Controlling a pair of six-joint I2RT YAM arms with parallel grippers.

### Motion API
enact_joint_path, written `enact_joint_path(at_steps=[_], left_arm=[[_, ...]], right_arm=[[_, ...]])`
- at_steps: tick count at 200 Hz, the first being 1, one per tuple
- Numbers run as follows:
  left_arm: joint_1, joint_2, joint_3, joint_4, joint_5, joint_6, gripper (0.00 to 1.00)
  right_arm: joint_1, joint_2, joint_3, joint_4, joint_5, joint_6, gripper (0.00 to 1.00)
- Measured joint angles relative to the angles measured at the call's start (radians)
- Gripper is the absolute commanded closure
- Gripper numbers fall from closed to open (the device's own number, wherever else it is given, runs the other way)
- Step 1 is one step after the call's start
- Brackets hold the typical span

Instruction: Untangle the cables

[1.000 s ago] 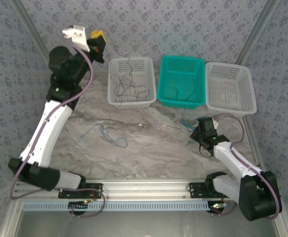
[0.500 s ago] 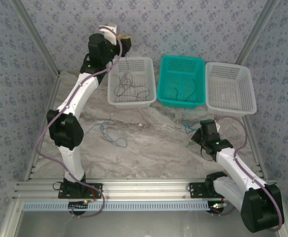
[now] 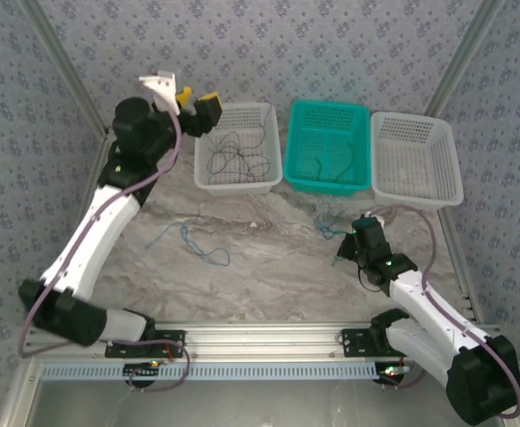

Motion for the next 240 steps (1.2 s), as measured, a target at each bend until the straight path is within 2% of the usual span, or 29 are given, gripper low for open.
enact_joint_path(at_steps=[33, 62, 89, 164, 197, 219, 240], left_arm=[[-0.152, -0.121, -0.192, -0.01, -0.031, -0.04, 0.22], [-0.199, -0.112, -0.393, -0.023, -0.059, -0.103, 0.22], [-0.226, -0.076, -0.501, -0.037, -0.075, -0.148, 0.21], [-0.232, -0.032, -0.687, -0.022, -0.085, -0.269, 0.2], [-0.235, -0.035, -0.777, 0.053, -0.078, -0.321, 0.2], [-0.252, -0.073, -0.872, 0.087, -0.056, -0.323, 0.19], [-0.28, -0.083, -0.896, 0.097, -0.026, -0.311, 0.19]], right_arm=[[0.134, 0.06, 0.015, 0.106, -0.005, -0.05, 1.0], [0.249, 0.167, 0.054, 0.187, -0.02, -0.083, 1.0], [0.317, 0.274, 0.1, 0.236, -0.028, -0.09, 1.0], [0.406, 0.452, 0.144, 0.286, -0.053, -0.092, 1.0], [0.402, 0.5, 0.208, 0.249, -0.017, -0.069, 1.0], [0.385, 0.517, 0.23, 0.248, -0.018, -0.055, 1.0], [0.379, 0.528, 0.23, 0.249, -0.029, -0.055, 1.0]])
